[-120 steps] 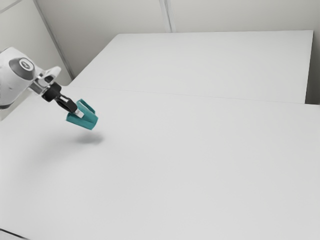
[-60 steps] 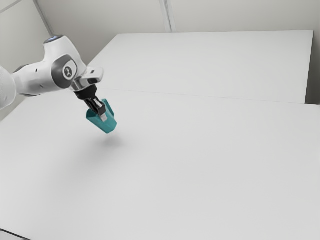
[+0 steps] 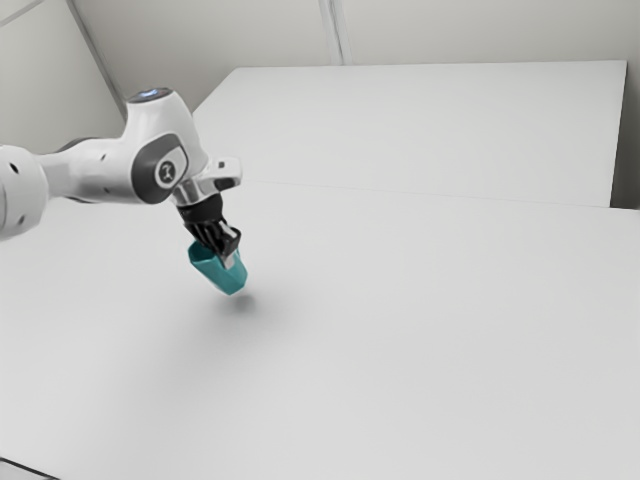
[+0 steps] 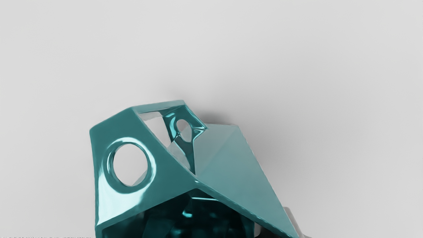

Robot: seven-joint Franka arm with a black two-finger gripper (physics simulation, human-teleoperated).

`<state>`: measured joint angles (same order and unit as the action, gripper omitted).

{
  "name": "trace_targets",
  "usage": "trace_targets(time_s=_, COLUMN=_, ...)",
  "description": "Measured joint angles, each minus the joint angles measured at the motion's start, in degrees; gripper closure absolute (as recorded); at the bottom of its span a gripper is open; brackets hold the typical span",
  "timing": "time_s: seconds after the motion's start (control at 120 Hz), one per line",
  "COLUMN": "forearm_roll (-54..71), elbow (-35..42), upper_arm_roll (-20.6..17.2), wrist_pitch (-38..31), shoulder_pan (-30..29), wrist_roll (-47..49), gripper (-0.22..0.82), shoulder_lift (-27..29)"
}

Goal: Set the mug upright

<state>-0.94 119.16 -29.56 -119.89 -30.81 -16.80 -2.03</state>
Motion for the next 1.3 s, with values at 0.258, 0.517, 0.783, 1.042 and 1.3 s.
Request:
trace_targets(time_s=0.258, forearm_roll=0.59, elbow=2.32, upper_arm_roll=-1.60, wrist_pitch=-0.62, shoulder_pan=0.55, wrist_roll=5.52, gripper=0.78, shoulder_lift=0.07)
trace_targets(time_s=0.517, forearm_roll=0.67, elbow=3.15, upper_arm_roll=-2.52, wrist_pitch=-0.78, shoulder_pan=-0.06, wrist_roll=9.15, gripper=0.78, shoulder_lift=-0.63)
trace_targets(time_s=0.783, forearm_roll=2.21, elbow=2.91, upper_arm_roll=-2.61, wrist_pitch=-2.66, shoulder_pan=0.64, wrist_roll=11.64, gripper=0.78, shoulder_lift=-3.66)
trace_targets(time_s=1.042, forearm_roll=2.57, elbow=3.03, upper_arm_roll=-2.78, wrist_pitch=-3.71, shoulder_pan=0.63, wrist_roll=13.26, gripper=0.78, shoulder_lift=-4.73)
trace_targets(time_s=1.3, forearm_roll=2.46, elbow=3.11, upper_arm_roll=-2.86, wrist_pitch=-4.19, shoulder_pan=0.70, wrist_roll=14.23, gripper=0.69, shoulder_lift=-4.82)
